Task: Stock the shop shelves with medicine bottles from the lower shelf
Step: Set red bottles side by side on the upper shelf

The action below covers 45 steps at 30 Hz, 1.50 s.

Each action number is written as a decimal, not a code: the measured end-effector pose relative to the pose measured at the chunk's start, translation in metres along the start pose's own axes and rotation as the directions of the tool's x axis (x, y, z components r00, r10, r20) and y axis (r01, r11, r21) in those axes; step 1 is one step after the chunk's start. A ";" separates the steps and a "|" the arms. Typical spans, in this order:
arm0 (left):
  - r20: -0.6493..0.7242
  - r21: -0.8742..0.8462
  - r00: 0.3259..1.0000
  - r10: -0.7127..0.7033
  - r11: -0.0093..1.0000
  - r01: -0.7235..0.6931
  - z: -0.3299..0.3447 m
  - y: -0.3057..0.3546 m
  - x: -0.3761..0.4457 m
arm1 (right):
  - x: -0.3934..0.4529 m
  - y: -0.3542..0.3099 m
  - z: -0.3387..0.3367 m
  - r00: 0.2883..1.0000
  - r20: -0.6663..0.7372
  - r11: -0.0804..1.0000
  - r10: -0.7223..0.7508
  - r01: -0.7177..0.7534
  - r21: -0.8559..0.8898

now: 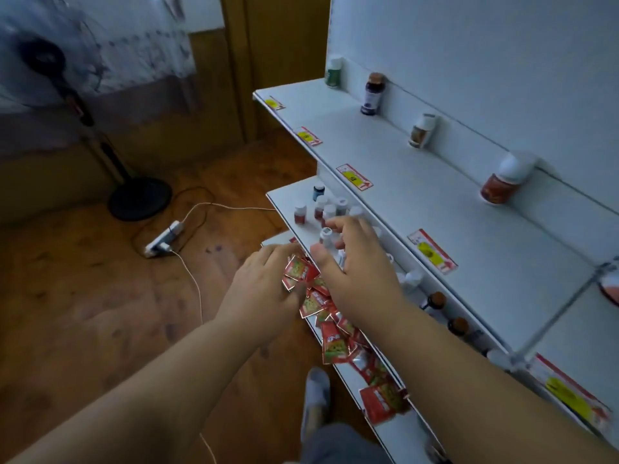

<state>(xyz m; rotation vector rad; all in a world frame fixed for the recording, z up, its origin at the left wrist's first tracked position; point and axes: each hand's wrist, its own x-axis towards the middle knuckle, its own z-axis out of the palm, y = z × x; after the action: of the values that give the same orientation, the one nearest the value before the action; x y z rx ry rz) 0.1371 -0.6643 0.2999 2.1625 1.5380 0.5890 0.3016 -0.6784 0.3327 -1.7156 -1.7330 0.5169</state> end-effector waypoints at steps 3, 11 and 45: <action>0.018 -0.025 0.998 -0.059 0.998 0.060 0.011 -0.031 0.052 | 0.057 0.025 0.037 0.999 0.044 0.999 0.020 -0.022 0.044; 0.166 0.052 0.977 -0.133 0.991 0.126 -0.011 -0.124 0.164 | 0.199 0.050 0.134 0.984 0.103 0.984 0.145 -0.155 0.092; 0.353 -0.374 0.932 0.086 0.926 0.056 0.270 -0.428 0.425 | 0.387 0.297 0.461 0.628 -0.502 0.803 0.594 -0.430 0.412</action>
<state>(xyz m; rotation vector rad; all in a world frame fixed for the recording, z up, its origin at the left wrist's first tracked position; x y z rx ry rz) 0.0859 -0.1573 -0.1209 1.8585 1.1047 0.4170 0.2291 -0.2035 -0.1359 -1.9014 -0.6554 0.3374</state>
